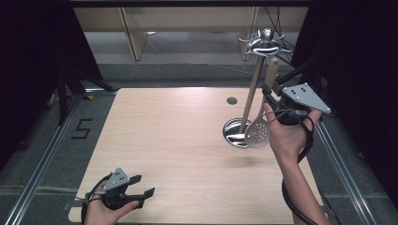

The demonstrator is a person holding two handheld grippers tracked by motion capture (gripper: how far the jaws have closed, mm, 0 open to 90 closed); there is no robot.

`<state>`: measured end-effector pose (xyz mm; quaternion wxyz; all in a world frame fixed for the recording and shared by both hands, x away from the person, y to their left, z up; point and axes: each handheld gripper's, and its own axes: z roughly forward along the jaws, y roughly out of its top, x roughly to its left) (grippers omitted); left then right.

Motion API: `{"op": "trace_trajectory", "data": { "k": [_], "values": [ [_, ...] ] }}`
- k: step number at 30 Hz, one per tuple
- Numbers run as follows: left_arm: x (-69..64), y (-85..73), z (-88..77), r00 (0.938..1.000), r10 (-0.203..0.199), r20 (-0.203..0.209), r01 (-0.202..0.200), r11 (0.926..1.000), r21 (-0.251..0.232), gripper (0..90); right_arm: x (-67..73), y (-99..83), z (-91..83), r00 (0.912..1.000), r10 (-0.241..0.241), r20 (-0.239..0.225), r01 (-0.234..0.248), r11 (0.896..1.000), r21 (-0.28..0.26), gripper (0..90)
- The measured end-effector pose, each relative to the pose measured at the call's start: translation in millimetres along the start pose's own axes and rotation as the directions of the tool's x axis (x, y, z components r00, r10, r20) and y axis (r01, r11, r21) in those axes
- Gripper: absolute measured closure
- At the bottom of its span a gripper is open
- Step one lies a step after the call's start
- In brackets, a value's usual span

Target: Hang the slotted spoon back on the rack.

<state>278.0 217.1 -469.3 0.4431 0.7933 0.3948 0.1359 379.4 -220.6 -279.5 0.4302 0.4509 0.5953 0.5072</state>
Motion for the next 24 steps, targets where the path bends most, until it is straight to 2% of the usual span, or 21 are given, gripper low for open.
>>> {"op": "trace_trajectory", "data": {
  "k": [2,3,9,11,13,14,15,17,18,20,24],
  "values": [
    [-0.3,-0.1,0.2,1.0000,-0.003,0.002,0.003,1.0000,-0.002,28.4,-1.7,0.5,2.0,0.9999,-0.016,-0.003,0.016,1.000,0.002,70.9],
    [-0.4,-0.1,0.1,1.0000,-0.005,0.000,0.005,1.0000,0.000,28.4,-0.7,0.8,2.1,1.0000,0.001,-0.001,-0.001,1.000,0.009,71.0],
    [-0.9,0.0,0.3,0.9999,-0.009,0.007,0.009,0.9999,-0.009,28.4,-0.6,0.6,8.7,0.9999,-0.010,0.005,0.009,1.000,0.027,70.9],
    [-1.1,-0.1,0.1,0.9999,-0.012,0.006,0.012,0.9999,-0.009,28.4,0.6,0.4,10.2,0.9999,0.011,0.004,-0.011,0.999,0.036,70.9],
    [-1.3,-0.2,0.5,0.9998,-0.019,0.009,0.019,0.9998,-0.012,28.4,0.3,0.6,11.9,1.0000,-0.001,0.004,0.001,0.999,0.041,70.9],
    [1.0,0.0,0.0,1.0000,0.007,-0.002,-0.007,1.0000,0.005,28.4,0.5,1.0,13.7,1.0000,0.000,0.003,0.000,0.999,0.037,70.9],
    [-0.3,-0.1,0.2,0.9999,-0.007,0.009,0.007,1.0000,-0.005,28.4,0.5,1.0,13.7,1.0000,0.000,0.003,0.000,0.999,0.037,70.9],
    [0.1,0.0,0.0,1.0000,-0.001,0.005,0.001,1.0000,-0.001,28.5,1.0,1.9,14.5,0.9999,0.012,0.010,-0.013,0.999,0.051,70.9],
    [0.0,0.0,0.2,1.0000,-0.002,0.005,0.002,1.0000,-0.002,28.5,-0.1,2.1,16.2,1.0000,-0.002,0.008,0.002,0.999,0.045,70.9],
    [-1.3,-0.2,0.7,0.9998,-0.017,0.012,0.017,0.9998,-0.011,28.5,0.6,2.1,17.9,1.0000,0.003,0.004,-0.004,0.998,0.058,70.9],
    [-0.7,-0.2,0.4,0.9999,-0.009,0.011,0.009,0.9999,-0.004,28.5,0.5,2.5,20.8,1.0000,0.010,0.003,-0.010,0.998,0.063,70.9]
  ]
}}
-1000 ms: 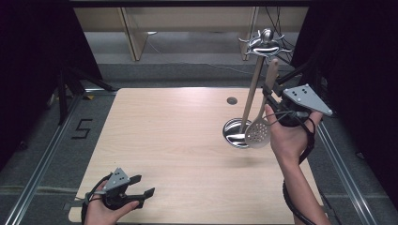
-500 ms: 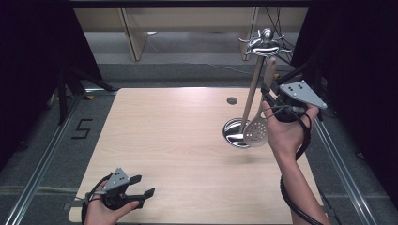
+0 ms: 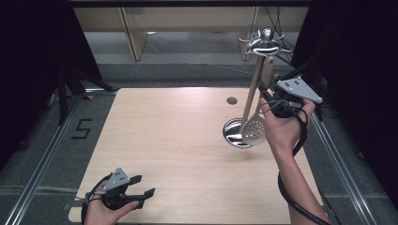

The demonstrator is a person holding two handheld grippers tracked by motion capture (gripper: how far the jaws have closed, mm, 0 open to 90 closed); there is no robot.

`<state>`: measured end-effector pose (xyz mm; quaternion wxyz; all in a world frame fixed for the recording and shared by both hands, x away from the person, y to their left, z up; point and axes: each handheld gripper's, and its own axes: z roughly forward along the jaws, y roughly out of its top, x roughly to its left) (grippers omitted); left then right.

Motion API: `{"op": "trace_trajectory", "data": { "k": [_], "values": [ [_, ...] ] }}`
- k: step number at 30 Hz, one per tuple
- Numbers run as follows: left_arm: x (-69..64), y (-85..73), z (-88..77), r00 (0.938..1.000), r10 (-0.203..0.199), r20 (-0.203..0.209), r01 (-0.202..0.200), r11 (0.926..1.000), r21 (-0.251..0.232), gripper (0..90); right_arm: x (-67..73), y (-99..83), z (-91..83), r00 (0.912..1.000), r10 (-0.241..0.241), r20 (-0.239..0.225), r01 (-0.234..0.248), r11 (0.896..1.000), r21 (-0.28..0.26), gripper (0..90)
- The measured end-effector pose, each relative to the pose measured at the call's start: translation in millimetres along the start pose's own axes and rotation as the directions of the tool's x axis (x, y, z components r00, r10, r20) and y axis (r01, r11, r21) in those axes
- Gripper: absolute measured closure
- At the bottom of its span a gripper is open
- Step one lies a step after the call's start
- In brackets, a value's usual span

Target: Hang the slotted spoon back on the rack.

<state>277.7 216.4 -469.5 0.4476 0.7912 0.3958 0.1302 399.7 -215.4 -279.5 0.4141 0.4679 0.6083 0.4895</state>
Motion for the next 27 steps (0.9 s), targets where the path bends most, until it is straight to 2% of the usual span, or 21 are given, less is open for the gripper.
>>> {"op": "trace_trajectory", "data": {
  "k": [1,3,4,7,9,13,14,17,19,20,22,23,25,27],
  "values": [
    [0.1,0.0,0.1,1.0000,0.000,0.000,0.000,1.0000,0.000,28.5,-1.0,0.1,0.3,0.9999,-0.016,0.005,0.016,1.000,0.000,70.9],
    [0.1,0.0,0.3,1.0000,0.000,0.001,0.000,1.0000,-0.001,28.5,-0.3,0.7,1.6,0.9999,-0.014,0.007,0.014,1.000,0.006,70.9],
    [-0.1,-0.1,0.4,1.0000,-0.001,0.001,0.001,1.0000,-0.001,28.5,1.3,0.6,1.8,0.9999,0.003,0.012,-0.003,1.000,0.009,70.9],
    [-0.1,0.0,0.1,1.0000,0.000,0.002,0.000,1.0000,0.000,28.5,0.2,1.9,4.0,0.9999,-0.013,0.010,0.012,1.000,0.009,70.8],
    [0.0,-0.1,0.1,1.0000,0.000,0.002,0.000,1.0000,0.000,28.5,1.5,2.2,4.0,0.9999,0.004,0.015,-0.004,1.000,0.019,70.8],
    [0.0,-0.1,0.3,1.0000,-0.001,0.002,0.001,1.0000,0.000,28.6,-0.7,2.3,6.4,0.9997,-0.021,0.013,0.020,1.000,0.019,70.8],
    [0.0,-0.1,0.4,1.0000,-0.001,0.002,0.001,1.0000,0.001,28.6,0.4,2.4,6.6,0.9998,-0.005,0.017,0.004,1.000,0.023,70.8],
    [-0.7,-0.2,0.8,1.0000,-0.008,0.004,0.008,1.0000,-0.005,28.6,-0.4,2.9,7.7,0.9996,-0.021,0.017,0.021,1.000,0.024,70.8],
    [-0.7,-0.2,0.8,1.0000,-0.008,0.004,0.008,1.0000,-0.005,28.6,0.9,3.2,8.6,0.9998,-0.004,0.017,0.003,1.000,0.027,70.7],
    [-0.8,-0.3,0.8,1.0000,-0.008,0.005,0.008,1.0000,-0.005,28.6,0.0,3.4,9.1,0.9998,-0.017,0.014,0.017,1.000,0.024,70.6],
    [-0.8,-0.3,0.7,1.0000,-0.007,0.004,0.007,1.0000,-0.005,28.6,0.7,2.8,9.0,1.0000,-0.004,0.007,0.004,1.000,0.030,70.4],
    [-0.1,-0.2,0.2,1.0000,0.001,0.003,-0.001,1.0000,0.002,28.7,0.7,2.1,9.3,0.9999,-0.014,0.005,0.014,1.000,0.017,70.1],
    [0.0,-0.3,0.1,1.0000,0.000,0.003,0.000,1.0000,0.002,28.6,2.4,0.8,7.2,1.0000,-0.004,0.001,0.004,1.000,0.018,65.9],
    [0.0,-0.3,0.0,1.0000,-0.001,0.004,0.001,1.0000,-0.002,28.7,2.6,-1.0,4.7,0.9997,-0.024,-0.007,0.024,1.000,0.005,59.2]
  ]
}}
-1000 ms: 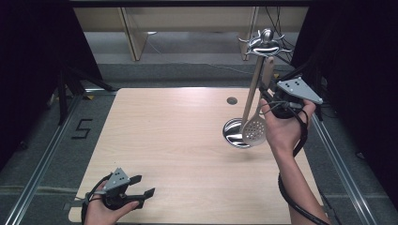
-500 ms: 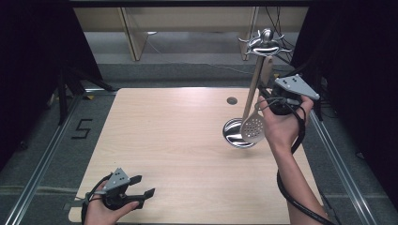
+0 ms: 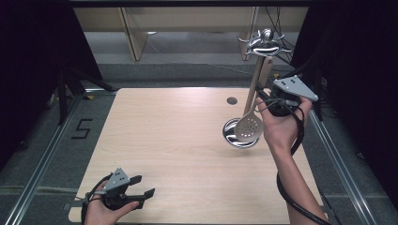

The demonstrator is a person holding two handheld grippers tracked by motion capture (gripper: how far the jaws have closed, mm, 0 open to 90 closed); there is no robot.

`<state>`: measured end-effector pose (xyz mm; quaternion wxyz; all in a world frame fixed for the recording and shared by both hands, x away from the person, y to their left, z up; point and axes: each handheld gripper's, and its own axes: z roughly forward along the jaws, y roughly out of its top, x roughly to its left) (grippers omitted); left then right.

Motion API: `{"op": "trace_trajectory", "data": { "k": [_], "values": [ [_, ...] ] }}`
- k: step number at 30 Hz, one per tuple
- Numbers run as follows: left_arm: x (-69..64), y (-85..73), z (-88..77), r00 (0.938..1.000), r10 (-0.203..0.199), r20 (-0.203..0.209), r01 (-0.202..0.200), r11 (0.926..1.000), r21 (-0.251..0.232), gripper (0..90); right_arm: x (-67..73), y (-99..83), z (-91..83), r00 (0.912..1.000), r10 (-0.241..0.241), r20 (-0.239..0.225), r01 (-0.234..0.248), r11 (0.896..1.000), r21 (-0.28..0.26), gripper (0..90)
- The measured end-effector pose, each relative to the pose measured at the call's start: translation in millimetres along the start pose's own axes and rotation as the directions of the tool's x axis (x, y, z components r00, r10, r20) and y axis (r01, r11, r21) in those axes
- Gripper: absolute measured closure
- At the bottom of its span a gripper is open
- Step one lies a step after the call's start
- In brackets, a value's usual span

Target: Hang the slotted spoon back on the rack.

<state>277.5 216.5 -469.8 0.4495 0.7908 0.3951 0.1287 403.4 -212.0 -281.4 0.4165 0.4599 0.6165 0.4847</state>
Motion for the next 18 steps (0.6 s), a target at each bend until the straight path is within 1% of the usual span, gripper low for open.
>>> {"op": "trace_trajectory", "data": {
  "k": [1,2,3,4,5,6,7,8,9,10,11,12,13,14,15,16,17,18],
  "values": [
    [-0.4,-0.3,0.0,1.0000,-0.006,-0.002,0.006,1.0000,-0.003,28.7,1.2,-1.4,-2.4,0.9999,0.013,0.001,-0.013,1.000,0.005,56.6],
    [-0.4,-0.4,-0.2,1.0000,-0.005,-0.002,0.005,1.0000,-0.002,28.8,0.0,-2.8,-4.3,1.0000,-0.005,-0.002,0.005,1.000,0.001,53.4],
    [-0.4,-0.4,-0.3,1.0000,-0.005,-0.003,0.005,1.0000,-0.001,28.8,-0.1,-4.3,-7.1,1.0000,0.000,-0.003,0.000,1.000,0.010,51.3],
    [0.1,-0.3,-0.6,1.0000,0.001,-0.002,-0.001,1.0000,0.002,28.8,-0.6,-6.1,-9.1,0.9999,0.003,-0.010,-0.003,1.000,0.005,49.5],
    [0.0,-0.3,-0.5,1.0000,0.001,-0.003,-0.001,1.0000,-0.001,28.8,-1.6,-7.5,-12.7,1.0000,-0.003,-0.009,0.003,1.000,0.008,47.8],
    [-0.3,-0.4,-0.4,1.0000,0.001,-0.008,-0.001,1.0000,-0.004,28.9,-3.7,-9.9,-17.0,0.9998,-0.013,-0.014,0.013,1.000,0.006,46.4],
    [-0.2,-0.3,-0.6,1.0000,0.003,-0.006,-0.003,1.0000,0.001,28.9,-4.1,-11.5,-20.8,0.9999,-0.007,-0.013,0.007,1.000,0.017,45.7],
    [-0.2,-0.1,-0.8,1.0000,0.003,-0.006,-0.003,1.0000,0.006,28.9,-6.9,-15.5,-24.6,0.9995,-0.021,-0.022,0.021,1.000,0.012,44.8],
    [-0.6,-0.3,-0.2,1.0000,-0.002,-0.005,0.002,1.0000,0.000,29.0,-7.0,-18.6,-27.9,0.9996,-0.009,-0.025,0.010,1.000,0.025,44.3],
    [0.2,-0.2,-0.4,0.9999,0.009,-0.007,-0.009,0.9999,0.006,29.0,-9.5,-23.2,-31.5,0.9991,-0.018,-0.038,0.019,0.999,0.032,44.0],
    [0.2,-0.2,-0.4,0.9999,0.010,-0.006,-0.010,0.9999,0.007,29.1,-10.7,-30.6,-36.7,0.9988,-0.004,-0.049,0.006,0.999,0.049,43.8],
    [0.2,-0.2,-0.4,0.9999,0.011,-0.006,-0.011,0.9999,0.008,29.1,-12.5,-37.3,-40.2,0.9983,-0.011,-0.057,0.014,0.998,0.055,43.6],
    [0.2,-0.2,-0.4,0.9999,0.012,-0.006,-0.012,0.9999,0.008,29.1,-13.2,-45.2,-43.8,0.9972,-0.003,-0.074,0.008,0.997,0.071,43.4],
    [-0.4,-0.3,-0.2,1.0000,0.005,-0.006,-0.005,1.0000,0.003,29.1,-13.1,-54.5,-48.6,0.9966,0.015,-0.081,-0.008,0.996,0.087,43.4],
    [-0.3,-0.3,-0.6,1.0000,0.006,-0.006,-0.006,1.0000,0.006,29.1,-15.0,-62.0,-51.7,0.9958,0.002,-0.091,0.007,0.995,0.097,43.4],
    [-0.2,-0.3,-0.8,1.0000,0.007,-0.007,-0.007,0.9999,0.008,29.2,-16.2,-86.5,-60.2,0.9885,0.011,-0.151,0.010,0.990,0.138,44.3],
    [-0.1,-0.5,-0.9,1.0000,0.006,-0.007,-0.006,1.0000,0.007,29.2,-16.2,-86.5,-60.2,0.9885,0.011,-0.151,0.010,0.990,0.138,44.3],
    [-0.3,-0.8,-0.2,1.0000,-0.007,-0.001,0.007,1.0000,-0.001,29.1,-14.1,-101.1,-65.3,0.9854,0.045,-0.164,-0.016,0.985,0.171,44.5]
  ]
}}
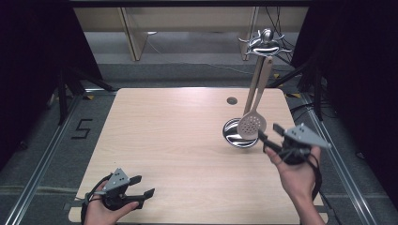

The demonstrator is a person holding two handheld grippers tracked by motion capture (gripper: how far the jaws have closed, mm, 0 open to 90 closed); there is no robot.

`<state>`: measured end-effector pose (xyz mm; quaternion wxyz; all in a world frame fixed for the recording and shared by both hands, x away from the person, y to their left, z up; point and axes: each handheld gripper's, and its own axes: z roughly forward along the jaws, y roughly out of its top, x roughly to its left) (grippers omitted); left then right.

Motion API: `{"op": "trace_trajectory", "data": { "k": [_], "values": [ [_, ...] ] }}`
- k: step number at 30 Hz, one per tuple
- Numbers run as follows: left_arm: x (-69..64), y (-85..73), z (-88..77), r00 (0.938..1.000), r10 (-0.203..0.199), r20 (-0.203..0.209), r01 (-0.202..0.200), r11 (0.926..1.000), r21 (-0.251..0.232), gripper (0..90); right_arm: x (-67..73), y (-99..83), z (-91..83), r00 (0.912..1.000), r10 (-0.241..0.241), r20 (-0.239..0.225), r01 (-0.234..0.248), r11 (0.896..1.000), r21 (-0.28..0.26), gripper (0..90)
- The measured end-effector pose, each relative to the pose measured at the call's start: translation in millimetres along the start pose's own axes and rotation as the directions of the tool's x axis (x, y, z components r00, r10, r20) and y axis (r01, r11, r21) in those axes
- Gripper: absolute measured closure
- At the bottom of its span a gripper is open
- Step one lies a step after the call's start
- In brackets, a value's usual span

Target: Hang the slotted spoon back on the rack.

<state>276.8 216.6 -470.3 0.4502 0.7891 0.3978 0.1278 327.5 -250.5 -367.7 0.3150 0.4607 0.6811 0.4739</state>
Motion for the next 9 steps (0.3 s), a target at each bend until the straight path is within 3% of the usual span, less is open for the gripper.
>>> {"op": "trace_trajectory", "data": {
  "k": [1,3,4,7,8,9],
  "values": [
    [0.8,-0.2,0.2,0.9998,0.009,-0.016,-0.009,1.0000,0.003,28.8,-1.2,-19.4,-0.9,0.9995,-0.021,-0.024,0.022,0.999,0.024,44.7],
    [1.1,0.8,0.6,1.0000,0.005,-0.005,-0.005,1.0000,0.002,28.0,0.0,-44.9,-1.5,0.9981,-0.012,-0.061,0.018,0.995,0.096,44.8],
    [1.0,1.0,1.0,1.0000,0.005,-0.002,-0.005,1.0000,-0.003,27.4,2.0,-58.7,-2.3,0.9959,0.017,-0.088,-0.004,0.989,0.150,45.4],
    [0.6,1.8,0.4,1.0000,-0.002,0.000,0.002,1.0000,-0.007,26.4,2.7,-77.8,-6.8,0.9908,0.036,-0.130,-0.010,0.980,0.199,46.0],
    [0.7,1.7,0.9,1.0000,-0.006,0.001,0.006,0.9999,-0.012,26.1,3.8,-80.5,-7.6,0.9876,0.059,-0.146,-0.030,0.980,0.195,45.9],
    [1.2,1.1,1.6,0.9999,-0.016,-0.001,0.016,0.9998,-0.012,25.9,3.3,-81.3,-8.4,0.9886,0.049,-0.143,-0.020,0.980,0.196,45.6]
  ]
}}
